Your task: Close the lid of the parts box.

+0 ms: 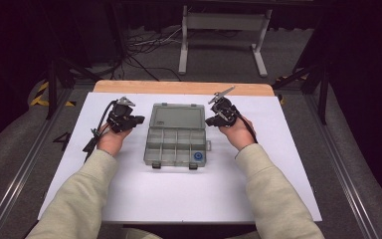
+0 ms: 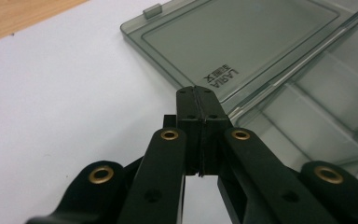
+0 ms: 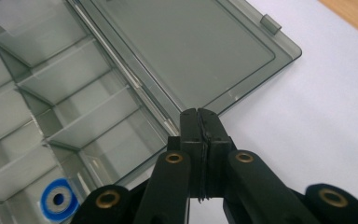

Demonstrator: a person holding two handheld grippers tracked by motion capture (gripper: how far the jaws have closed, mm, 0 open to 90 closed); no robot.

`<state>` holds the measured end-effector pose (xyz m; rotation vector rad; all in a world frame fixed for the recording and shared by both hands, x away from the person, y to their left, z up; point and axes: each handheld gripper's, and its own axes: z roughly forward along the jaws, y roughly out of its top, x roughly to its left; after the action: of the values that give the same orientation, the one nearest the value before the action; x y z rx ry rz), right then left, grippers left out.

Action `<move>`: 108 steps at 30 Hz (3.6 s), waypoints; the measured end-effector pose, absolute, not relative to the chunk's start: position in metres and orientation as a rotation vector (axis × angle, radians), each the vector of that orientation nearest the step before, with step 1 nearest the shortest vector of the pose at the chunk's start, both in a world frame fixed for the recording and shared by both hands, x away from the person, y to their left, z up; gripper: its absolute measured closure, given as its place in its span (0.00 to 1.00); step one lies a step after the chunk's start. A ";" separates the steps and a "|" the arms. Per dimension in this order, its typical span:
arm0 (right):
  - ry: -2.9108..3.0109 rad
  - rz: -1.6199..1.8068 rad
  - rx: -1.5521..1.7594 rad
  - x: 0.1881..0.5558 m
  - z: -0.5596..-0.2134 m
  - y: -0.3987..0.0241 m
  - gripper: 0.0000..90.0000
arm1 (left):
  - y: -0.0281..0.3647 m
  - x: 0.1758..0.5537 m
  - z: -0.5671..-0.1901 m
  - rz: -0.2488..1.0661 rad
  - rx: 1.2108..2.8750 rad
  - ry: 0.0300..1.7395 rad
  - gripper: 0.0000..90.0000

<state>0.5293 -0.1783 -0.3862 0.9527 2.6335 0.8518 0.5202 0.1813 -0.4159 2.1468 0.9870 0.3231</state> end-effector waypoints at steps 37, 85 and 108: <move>2.662 0.755 1.086 0.561 -0.429 -0.184 1.00 | 0.169 0.551 -0.447 0.259 2.220 1.065 0.99; 2.637 0.699 1.043 0.569 -0.429 -0.169 1.00 | 0.154 0.562 -0.449 0.277 2.226 1.064 1.00; 2.501 0.851 1.018 0.564 -0.405 -0.174 1.00 | 0.159 0.557 -0.432 0.342 2.162 1.047 1.00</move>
<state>0.5644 -0.1738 -0.4051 1.0184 2.5013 0.8509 0.5566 0.1594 -0.4315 2.1621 1.0469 0.3415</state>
